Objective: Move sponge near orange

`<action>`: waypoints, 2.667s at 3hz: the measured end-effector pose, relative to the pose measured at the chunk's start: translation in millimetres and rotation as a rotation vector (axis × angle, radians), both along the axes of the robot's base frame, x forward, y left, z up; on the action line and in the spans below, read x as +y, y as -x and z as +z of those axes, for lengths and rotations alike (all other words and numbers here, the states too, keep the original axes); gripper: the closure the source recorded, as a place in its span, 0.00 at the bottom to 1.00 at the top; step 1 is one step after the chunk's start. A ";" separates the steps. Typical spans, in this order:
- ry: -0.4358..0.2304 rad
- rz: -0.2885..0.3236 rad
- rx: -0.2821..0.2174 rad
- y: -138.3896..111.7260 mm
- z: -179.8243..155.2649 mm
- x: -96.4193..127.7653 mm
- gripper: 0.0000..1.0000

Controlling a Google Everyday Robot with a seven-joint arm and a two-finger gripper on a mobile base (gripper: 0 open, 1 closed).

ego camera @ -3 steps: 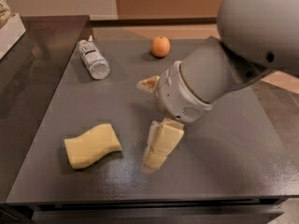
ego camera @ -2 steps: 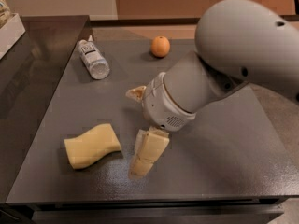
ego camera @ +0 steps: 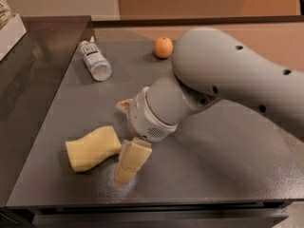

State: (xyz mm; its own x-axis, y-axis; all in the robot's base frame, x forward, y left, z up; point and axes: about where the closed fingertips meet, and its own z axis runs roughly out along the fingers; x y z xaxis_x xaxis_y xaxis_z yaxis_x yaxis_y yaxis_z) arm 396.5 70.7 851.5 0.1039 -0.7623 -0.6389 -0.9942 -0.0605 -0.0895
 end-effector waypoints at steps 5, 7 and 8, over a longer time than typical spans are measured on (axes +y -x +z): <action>-0.094 -0.190 0.089 -50.0 10.8 -0.2 0.87; -0.056 -0.492 0.058 -129.0 21.2 -86.2 1.00; -0.015 -0.632 0.014 -174.3 22.6 -133.7 1.00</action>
Offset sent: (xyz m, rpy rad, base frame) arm 0.0232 0.0248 -0.0324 0.0446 0.0924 -0.0606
